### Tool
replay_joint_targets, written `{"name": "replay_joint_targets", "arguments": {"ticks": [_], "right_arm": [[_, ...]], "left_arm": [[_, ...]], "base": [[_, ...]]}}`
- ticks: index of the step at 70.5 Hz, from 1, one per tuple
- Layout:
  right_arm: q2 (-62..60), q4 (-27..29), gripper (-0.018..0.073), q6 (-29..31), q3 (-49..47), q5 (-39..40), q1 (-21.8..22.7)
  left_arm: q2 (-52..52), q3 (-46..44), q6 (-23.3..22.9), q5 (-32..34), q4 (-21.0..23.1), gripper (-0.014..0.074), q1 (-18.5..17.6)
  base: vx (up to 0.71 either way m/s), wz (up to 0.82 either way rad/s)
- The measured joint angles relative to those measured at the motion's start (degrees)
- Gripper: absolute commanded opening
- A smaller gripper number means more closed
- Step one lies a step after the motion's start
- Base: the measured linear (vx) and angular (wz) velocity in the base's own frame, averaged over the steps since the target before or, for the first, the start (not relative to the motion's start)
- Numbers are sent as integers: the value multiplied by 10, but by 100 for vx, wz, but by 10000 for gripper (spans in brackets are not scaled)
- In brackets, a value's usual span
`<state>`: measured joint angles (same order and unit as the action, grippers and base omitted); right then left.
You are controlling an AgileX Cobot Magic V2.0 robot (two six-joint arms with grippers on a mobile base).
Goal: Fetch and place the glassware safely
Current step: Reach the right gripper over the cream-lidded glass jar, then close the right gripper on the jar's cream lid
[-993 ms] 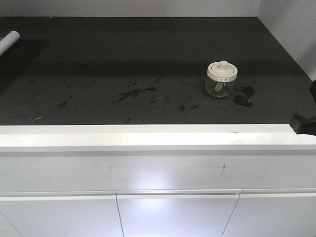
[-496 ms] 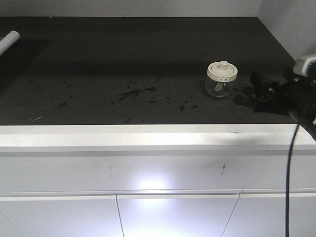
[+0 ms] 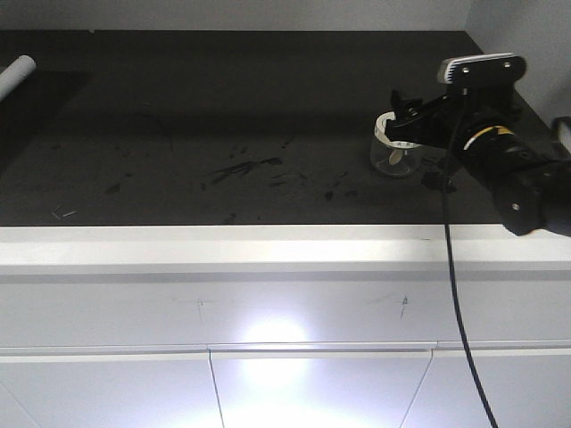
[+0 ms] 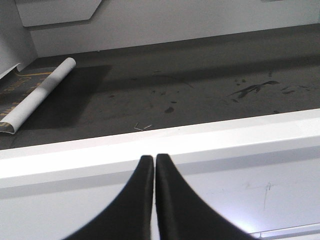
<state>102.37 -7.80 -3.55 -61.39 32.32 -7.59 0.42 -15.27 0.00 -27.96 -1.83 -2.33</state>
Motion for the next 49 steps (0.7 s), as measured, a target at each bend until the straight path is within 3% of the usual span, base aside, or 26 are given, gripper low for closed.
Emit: {"name": "replay_joint_targets", "arguments": {"ticks": [25,49], "right_arm": [[146,0,569,0,-130,0,0],[184,0,521,1,-156,3,0]], "left_arm": [[0,0,0,0,0,-7,0],[0,0,0,0,0,-7,0]], "base": [[0,0],[0,0]]}}
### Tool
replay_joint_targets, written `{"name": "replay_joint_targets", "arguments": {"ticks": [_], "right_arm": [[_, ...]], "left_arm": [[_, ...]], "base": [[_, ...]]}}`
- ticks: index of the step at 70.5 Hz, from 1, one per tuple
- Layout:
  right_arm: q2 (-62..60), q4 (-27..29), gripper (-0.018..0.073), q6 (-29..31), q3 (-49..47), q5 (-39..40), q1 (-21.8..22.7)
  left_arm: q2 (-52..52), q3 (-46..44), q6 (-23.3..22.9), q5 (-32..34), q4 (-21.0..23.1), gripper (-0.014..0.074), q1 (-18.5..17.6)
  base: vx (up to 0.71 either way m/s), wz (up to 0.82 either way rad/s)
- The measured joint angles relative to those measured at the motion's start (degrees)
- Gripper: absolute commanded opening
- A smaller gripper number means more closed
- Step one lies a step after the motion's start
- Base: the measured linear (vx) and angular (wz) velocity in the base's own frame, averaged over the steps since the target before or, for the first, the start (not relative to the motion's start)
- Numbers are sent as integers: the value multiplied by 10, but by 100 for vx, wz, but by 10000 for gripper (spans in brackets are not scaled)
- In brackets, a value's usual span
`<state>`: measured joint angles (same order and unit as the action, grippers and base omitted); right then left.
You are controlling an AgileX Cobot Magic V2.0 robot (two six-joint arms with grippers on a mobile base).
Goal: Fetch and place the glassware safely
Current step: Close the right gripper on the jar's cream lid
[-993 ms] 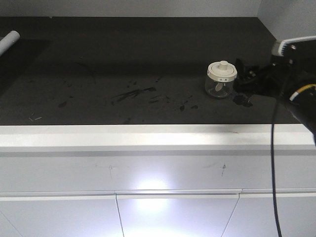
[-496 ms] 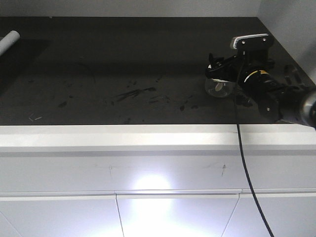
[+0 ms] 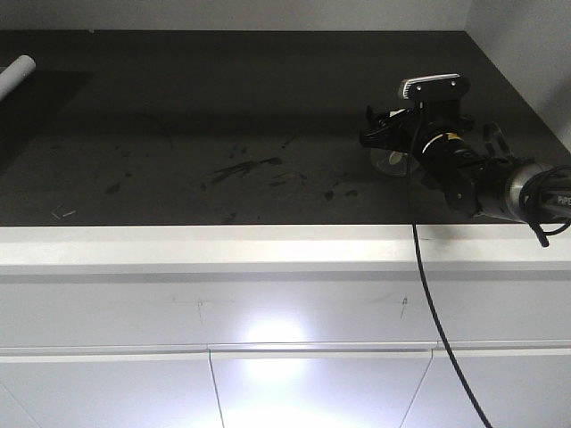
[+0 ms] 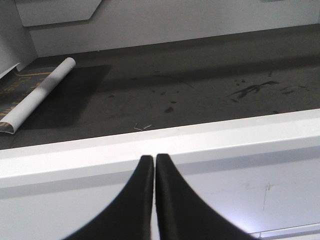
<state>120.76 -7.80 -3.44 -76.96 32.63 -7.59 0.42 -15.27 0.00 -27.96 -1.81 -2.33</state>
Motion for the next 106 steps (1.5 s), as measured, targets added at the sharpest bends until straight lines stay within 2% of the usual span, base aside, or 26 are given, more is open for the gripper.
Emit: {"name": "replay_joint_targets", "arguments": {"ticks": [9,16,23,34,55,72,93,106], "right_arm": [[0,1,456,0,-1,0,0],[0,1,369,0,-1,2,0],[0,1,241,0,-2,3,0],[0,1,-15,0,-3,6,0],[-2,0,-8,0,-3,6,0],[-53,0,-4,-1,16,-40,0],[-194,-5,-4,-1,181,6,0],[-307,-35,-4,-14,288,11,0]], "left_arm": [[0,0,0,0,0,-7,0],[0,0,0,0,0,-7,0],[0,0,0,0,0,-7,0],[0,0,0,0,0,-7,0],[0,0,0,0,0,-7,0],[0,0,0,0,0,-7,0],[0,0,0,0,0,-7,0],[0,0,0,0,0,-7,0]], "base": [[0,0],[0,0],[0,0],[0,0],[0,0],[0,0],[0,0],[0,0]]}}
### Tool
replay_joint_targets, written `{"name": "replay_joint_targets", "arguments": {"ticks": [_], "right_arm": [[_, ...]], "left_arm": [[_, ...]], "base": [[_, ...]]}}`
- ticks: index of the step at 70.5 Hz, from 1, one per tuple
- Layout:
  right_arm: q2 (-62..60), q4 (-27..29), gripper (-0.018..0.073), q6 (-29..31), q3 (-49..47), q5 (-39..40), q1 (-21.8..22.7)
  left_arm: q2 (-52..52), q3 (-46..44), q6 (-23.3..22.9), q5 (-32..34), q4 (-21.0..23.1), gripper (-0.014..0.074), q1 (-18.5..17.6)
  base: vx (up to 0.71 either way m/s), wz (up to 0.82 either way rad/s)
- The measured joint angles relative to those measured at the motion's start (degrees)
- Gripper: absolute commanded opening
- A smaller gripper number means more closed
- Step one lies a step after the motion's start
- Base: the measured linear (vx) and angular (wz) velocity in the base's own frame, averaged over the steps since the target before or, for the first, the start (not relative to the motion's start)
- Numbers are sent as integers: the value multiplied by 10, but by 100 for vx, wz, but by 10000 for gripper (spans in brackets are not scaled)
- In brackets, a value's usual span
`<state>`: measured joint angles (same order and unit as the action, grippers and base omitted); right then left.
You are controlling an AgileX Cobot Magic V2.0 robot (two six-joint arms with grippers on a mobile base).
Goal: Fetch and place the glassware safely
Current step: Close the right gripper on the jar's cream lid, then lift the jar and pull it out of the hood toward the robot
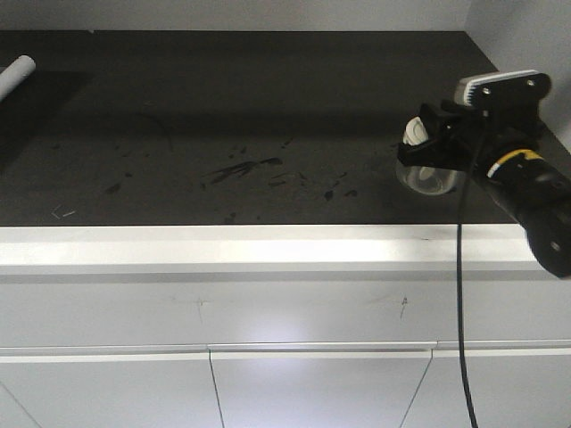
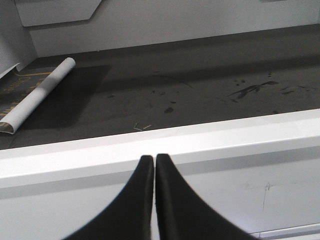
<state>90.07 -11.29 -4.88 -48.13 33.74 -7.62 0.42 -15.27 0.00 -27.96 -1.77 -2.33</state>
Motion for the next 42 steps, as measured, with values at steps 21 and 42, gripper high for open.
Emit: {"name": "replay_joint_targets", "arguments": {"ticks": [21,42], "right_arm": [[-158,-74,-4,-51,140,2,-24],[-213,-95,-4,-62,208,3,-195]], "left_arm": [[0,0,0,0,0,-7,0],[0,0,0,0,0,-7,0]], "base": [[0,0],[0,0]]}}
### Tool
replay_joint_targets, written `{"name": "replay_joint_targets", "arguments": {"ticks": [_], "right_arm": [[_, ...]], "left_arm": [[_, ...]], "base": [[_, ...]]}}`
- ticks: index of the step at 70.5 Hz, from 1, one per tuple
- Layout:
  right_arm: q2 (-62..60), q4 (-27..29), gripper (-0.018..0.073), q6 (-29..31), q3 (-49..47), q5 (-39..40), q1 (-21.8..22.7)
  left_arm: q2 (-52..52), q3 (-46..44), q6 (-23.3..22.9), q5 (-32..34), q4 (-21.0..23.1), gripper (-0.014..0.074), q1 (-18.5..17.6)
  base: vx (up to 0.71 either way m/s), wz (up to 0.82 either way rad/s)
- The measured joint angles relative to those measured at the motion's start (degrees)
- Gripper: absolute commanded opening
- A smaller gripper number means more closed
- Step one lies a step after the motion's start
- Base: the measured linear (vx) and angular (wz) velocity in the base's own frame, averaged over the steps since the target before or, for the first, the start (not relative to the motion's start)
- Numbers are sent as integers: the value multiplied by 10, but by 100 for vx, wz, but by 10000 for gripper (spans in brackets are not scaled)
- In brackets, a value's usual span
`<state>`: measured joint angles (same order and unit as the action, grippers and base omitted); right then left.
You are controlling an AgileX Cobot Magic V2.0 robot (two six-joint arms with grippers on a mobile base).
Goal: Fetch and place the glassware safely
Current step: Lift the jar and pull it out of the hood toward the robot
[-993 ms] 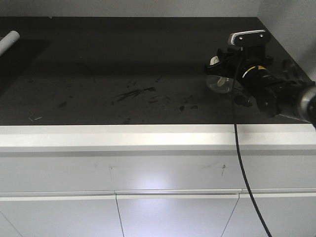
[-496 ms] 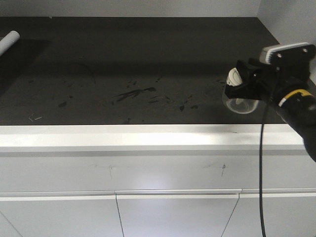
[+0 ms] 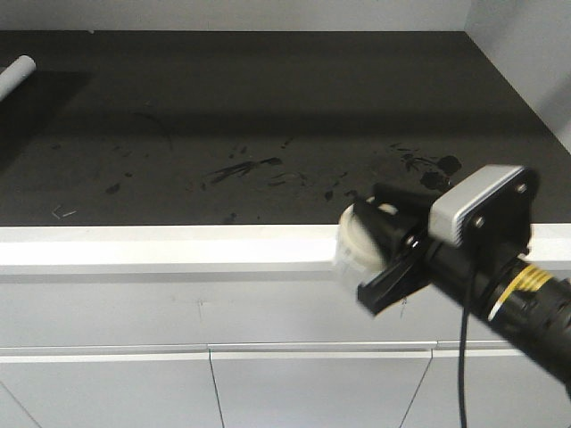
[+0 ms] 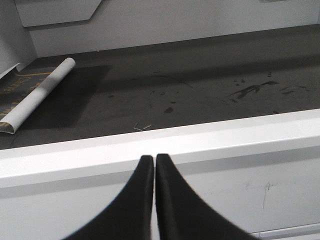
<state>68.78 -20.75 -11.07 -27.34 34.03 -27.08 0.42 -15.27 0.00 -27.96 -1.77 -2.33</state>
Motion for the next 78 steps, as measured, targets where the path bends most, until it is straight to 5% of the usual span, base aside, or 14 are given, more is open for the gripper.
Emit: {"name": "replay_joint_targets", "arguments": {"ticks": [19,36,78], "right_arm": [[0,1,-4,-2,3,-9,-145],[0,1,-4,-2,3,1,-227],[0,2,-4,-2,3,44,-236]], "left_arm": [[0,0,0,0,0,-7,0],[0,0,0,0,0,-7,0],[0,0,0,0,0,-7,0]], "base": [[0,0],[0,0],[0,0]]}}
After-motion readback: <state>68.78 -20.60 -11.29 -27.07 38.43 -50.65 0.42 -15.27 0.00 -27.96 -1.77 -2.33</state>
